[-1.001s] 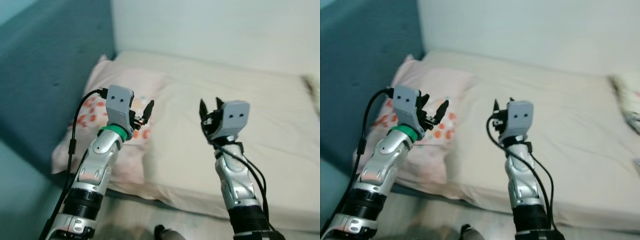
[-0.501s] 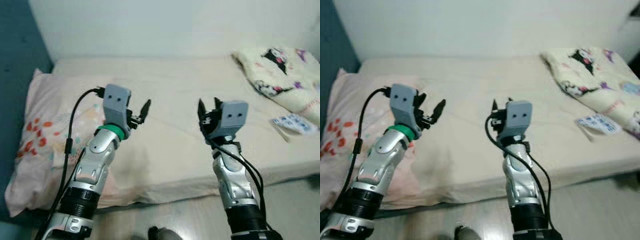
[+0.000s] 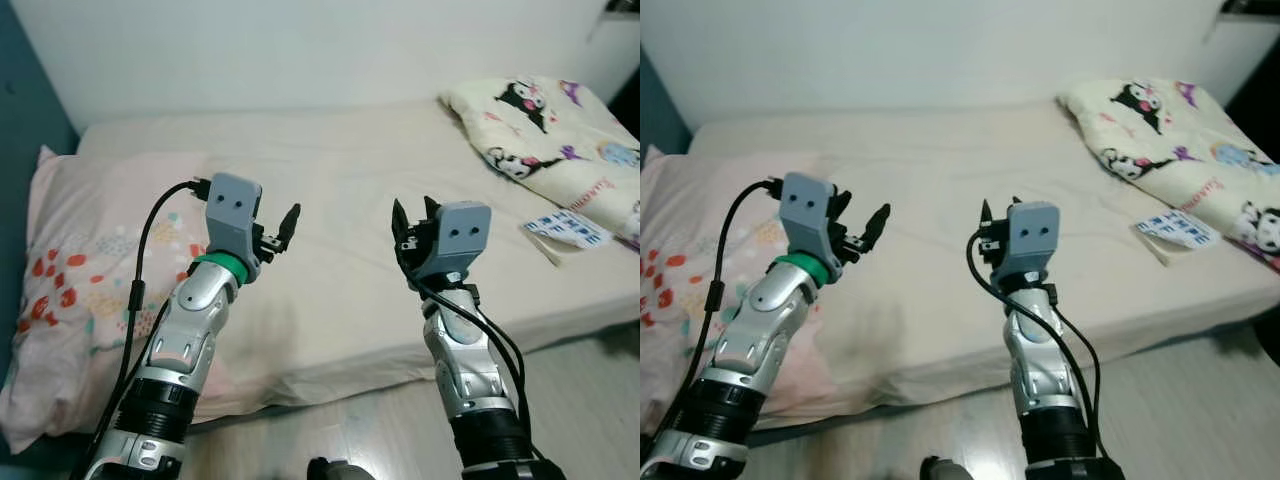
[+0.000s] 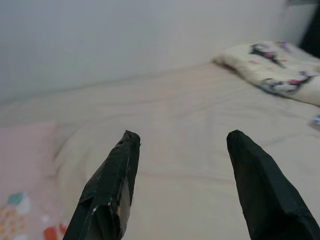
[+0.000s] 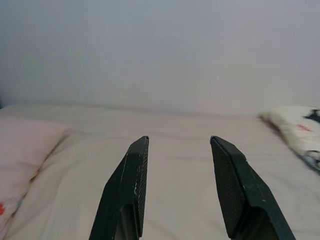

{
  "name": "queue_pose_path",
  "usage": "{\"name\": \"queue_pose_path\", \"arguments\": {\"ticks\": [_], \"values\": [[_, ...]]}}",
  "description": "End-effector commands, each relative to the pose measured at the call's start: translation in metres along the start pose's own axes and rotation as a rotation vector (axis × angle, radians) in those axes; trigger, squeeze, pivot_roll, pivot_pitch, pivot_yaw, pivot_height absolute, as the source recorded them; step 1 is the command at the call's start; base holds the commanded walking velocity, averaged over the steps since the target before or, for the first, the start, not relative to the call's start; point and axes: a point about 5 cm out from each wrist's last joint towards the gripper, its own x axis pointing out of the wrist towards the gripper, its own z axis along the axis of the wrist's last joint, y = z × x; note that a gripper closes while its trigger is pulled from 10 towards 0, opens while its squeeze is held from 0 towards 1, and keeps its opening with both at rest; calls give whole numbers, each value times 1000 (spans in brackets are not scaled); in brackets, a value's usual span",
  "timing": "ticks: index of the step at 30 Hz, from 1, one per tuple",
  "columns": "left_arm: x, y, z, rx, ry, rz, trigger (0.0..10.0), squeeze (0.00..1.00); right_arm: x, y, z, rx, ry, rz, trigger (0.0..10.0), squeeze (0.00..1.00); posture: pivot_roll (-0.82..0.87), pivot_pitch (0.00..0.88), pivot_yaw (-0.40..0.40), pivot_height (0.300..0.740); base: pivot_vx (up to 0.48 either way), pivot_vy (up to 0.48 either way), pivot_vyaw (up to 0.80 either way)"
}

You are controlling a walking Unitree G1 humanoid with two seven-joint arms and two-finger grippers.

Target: Clean up the room

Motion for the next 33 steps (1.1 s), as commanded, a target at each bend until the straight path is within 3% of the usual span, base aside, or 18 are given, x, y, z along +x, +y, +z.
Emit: {"name": "queue_pose_path", "arguments": {"ticks": [1, 33], "values": [[0, -6, -1, 6, -1, -20, 10000, 0, -1, -3, -3, -7, 11, -8, 10000, 0, -45, 50, 28, 709, 0, -480, 0], [1, -5, -1, 11, 2, -16, 10000, 0, -2, -2, -3, -6, 6, -6, 10000, 0, -47, 50, 33, 709, 0, -419, 0]]}}
